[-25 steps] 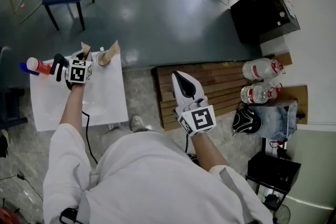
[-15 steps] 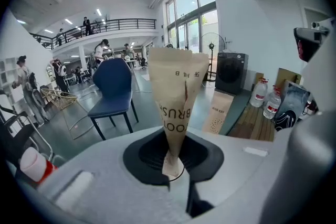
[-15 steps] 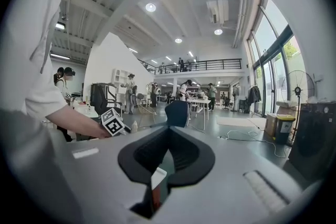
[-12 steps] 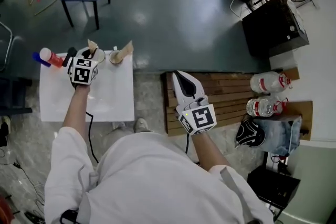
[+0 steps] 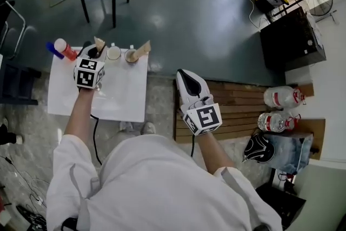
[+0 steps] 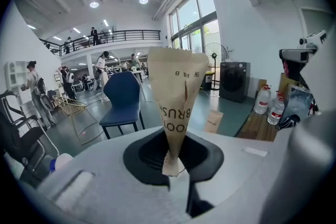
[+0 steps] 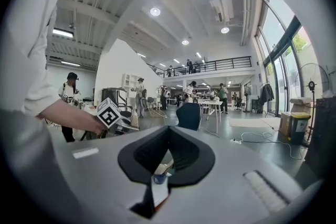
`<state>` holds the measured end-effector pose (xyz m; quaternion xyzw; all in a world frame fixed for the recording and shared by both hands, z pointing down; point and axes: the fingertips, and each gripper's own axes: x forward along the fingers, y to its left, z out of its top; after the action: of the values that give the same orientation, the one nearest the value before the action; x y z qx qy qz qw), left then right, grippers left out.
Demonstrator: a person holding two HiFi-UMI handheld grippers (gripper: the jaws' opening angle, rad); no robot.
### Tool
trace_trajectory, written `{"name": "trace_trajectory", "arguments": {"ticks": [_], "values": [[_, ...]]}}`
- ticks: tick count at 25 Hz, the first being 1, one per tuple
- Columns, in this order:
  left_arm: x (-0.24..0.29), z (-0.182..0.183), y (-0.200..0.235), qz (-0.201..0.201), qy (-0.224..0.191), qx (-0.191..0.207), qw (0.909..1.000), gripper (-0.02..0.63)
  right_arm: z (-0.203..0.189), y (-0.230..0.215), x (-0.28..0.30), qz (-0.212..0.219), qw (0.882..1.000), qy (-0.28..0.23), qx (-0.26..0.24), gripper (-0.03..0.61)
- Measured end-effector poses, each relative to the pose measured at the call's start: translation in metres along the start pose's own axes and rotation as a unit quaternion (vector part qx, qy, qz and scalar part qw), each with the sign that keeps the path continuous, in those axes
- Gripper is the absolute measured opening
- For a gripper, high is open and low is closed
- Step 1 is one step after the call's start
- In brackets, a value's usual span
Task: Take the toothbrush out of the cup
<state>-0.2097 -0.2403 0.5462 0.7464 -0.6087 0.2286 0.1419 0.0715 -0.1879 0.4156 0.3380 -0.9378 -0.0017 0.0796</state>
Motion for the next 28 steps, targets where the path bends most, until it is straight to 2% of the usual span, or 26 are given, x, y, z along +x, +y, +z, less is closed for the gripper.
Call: {"name": "trace_trajectory", "arguments": {"ticks": [15, 28], "values": [[-0.077, 0.04, -0.011, 0.016, -0.051, 0.007, 0.9985, 0.032, 0.003, 0.014, 0.007, 0.028, 1.0, -0.007, 0.003, 0.003], [-0.132, 0.061, -0.025, 0.029, -0.092, 0.005, 0.9953, 0.032, 0.006, 0.021, 0.02, 0.048, 0.999, -0.013, 0.001, 0.003]]}}
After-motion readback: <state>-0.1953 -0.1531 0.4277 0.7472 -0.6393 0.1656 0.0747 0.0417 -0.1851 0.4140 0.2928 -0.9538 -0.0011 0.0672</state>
